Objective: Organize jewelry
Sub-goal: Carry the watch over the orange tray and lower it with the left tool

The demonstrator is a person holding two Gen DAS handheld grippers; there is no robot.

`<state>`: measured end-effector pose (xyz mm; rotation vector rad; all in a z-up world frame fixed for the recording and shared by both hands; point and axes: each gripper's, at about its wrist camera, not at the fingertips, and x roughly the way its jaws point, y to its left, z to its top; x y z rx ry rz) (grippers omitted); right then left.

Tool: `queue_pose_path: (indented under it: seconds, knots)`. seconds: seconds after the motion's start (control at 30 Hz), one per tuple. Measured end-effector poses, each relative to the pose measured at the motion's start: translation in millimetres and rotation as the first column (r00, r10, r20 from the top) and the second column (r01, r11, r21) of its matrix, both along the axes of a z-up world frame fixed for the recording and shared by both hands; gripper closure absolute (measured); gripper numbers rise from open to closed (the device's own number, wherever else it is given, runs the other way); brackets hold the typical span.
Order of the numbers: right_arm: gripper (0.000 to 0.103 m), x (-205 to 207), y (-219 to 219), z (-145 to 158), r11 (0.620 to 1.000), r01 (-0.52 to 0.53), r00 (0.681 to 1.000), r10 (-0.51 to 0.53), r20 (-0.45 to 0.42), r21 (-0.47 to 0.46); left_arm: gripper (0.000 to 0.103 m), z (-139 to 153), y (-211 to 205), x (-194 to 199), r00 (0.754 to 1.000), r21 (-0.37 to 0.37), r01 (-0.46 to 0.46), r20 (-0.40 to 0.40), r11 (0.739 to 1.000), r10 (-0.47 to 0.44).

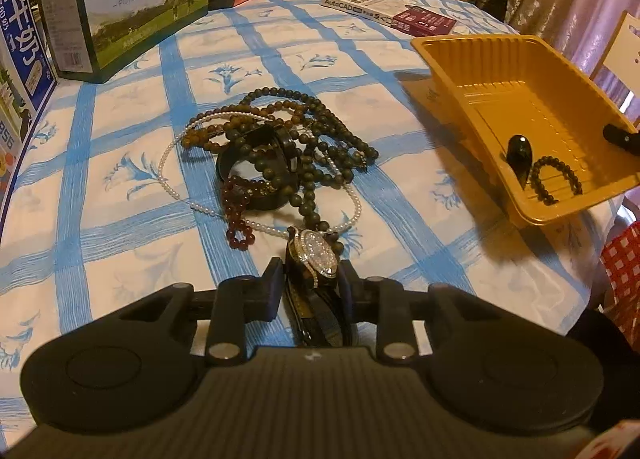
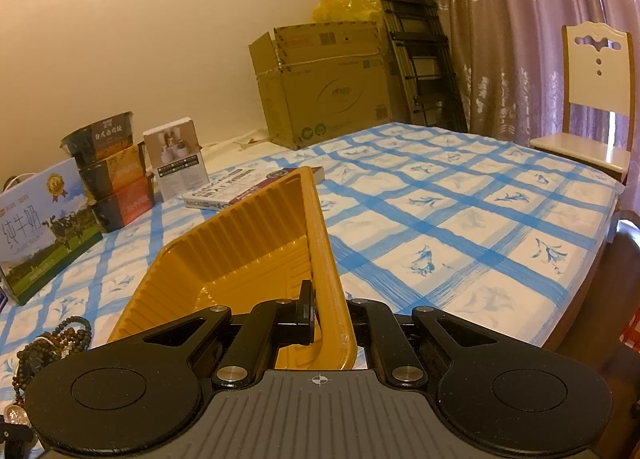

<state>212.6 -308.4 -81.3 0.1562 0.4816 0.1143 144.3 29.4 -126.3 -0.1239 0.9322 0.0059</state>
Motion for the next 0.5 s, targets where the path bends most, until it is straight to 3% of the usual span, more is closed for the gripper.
queue_pose_path:
  seconds: [0.27,0.5]
  knots:
    - [0.097,0.3,2.5,0.4,1.0,-0.002,1.0,0.002,-0.001,0.003,0.078,29.7,-4.4,-3.6,0.998,-0.01,0.016,0.068,1.0,-0.015]
    - [0.097,0.8,9.8,1.1,1.0,-0.012,1.0,0.012,0.004,-0.004,0.078,62.7,-30.7,14.1,0.983,-0.062,0.098,0.164,0.993,-0.087]
